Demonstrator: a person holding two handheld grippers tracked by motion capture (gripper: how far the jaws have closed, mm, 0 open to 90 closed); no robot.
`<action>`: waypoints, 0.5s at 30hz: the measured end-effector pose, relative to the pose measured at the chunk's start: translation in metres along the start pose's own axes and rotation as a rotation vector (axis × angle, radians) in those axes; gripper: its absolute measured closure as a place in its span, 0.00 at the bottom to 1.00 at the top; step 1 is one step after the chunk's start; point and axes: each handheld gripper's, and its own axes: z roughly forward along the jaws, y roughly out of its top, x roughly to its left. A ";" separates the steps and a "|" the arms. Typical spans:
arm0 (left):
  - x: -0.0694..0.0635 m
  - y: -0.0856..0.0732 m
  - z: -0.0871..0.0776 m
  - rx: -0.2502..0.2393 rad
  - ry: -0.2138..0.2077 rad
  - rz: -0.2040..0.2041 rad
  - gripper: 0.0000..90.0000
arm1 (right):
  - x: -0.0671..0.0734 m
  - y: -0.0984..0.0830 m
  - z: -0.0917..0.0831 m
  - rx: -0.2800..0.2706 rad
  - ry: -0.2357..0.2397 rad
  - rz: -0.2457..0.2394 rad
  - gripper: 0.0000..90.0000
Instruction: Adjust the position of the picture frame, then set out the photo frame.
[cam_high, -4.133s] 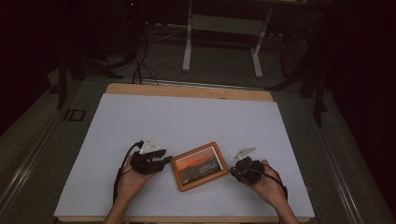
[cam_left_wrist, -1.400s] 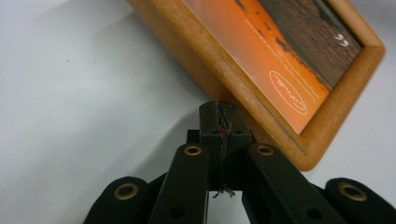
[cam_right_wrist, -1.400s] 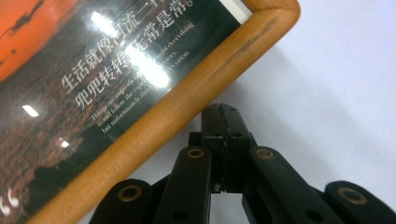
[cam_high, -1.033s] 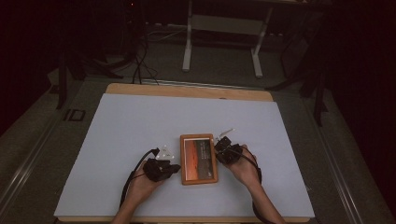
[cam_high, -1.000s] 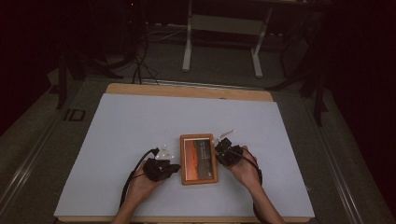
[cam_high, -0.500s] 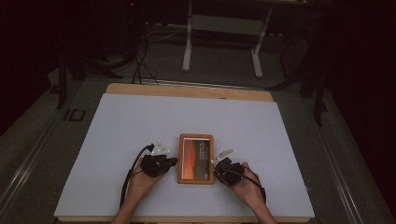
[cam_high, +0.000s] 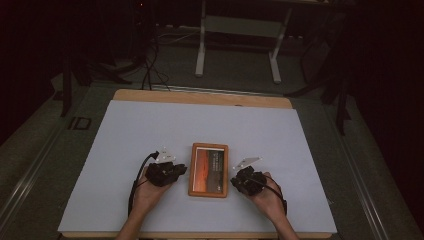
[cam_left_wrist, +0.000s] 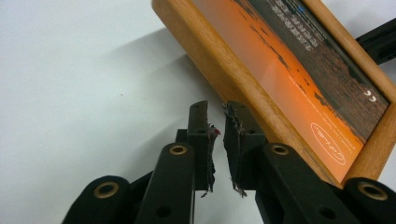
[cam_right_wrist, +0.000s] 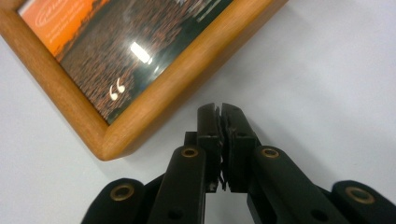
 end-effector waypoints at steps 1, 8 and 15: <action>0.001 0.000 -0.001 -0.002 0.002 -0.004 0.87 | -0.003 0.000 -0.002 -0.016 -0.013 0.003 0.95; 0.001 0.001 -0.006 -0.019 -0.009 -0.018 0.82 | -0.008 0.000 -0.008 -0.073 -0.016 0.022 0.92; -0.002 0.000 -0.013 -0.040 -0.023 -0.038 0.76 | -0.007 0.010 -0.014 -0.164 -0.034 0.000 0.87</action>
